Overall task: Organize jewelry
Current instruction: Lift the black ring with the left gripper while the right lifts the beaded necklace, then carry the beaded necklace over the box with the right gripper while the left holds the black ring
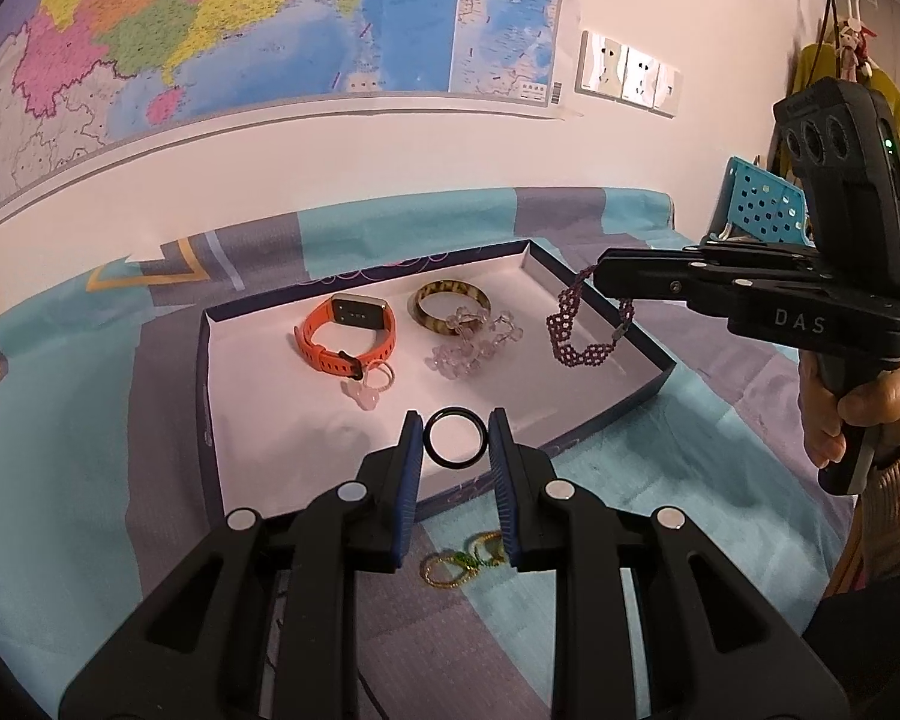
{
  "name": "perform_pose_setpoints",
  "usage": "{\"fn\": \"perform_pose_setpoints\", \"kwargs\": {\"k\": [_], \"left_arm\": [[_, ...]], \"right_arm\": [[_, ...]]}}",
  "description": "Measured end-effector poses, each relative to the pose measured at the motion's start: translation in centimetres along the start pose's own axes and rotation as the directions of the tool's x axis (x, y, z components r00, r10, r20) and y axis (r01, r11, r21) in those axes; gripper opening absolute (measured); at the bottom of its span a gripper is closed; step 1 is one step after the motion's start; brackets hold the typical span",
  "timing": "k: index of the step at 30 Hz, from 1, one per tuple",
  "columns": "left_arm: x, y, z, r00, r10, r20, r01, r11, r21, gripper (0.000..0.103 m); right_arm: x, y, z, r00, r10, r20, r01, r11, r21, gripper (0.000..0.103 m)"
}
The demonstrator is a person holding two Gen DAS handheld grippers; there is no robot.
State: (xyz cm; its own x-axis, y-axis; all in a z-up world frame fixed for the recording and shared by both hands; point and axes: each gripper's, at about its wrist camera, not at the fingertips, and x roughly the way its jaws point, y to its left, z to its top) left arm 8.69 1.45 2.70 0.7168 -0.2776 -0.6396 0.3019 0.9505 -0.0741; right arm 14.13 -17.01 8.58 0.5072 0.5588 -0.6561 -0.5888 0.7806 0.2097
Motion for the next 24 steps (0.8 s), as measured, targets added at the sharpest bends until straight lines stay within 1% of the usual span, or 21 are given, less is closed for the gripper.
{"fn": "perform_pose_setpoints", "kwargs": {"k": [24], "left_arm": [[3.8,1.7,1.3,0.999,0.018,-0.045,-0.019,0.999,-0.028,0.023]], "right_arm": [[3.4,-1.1,0.6,0.999,0.001,-0.037,0.0,0.999,0.032,0.007]]}}
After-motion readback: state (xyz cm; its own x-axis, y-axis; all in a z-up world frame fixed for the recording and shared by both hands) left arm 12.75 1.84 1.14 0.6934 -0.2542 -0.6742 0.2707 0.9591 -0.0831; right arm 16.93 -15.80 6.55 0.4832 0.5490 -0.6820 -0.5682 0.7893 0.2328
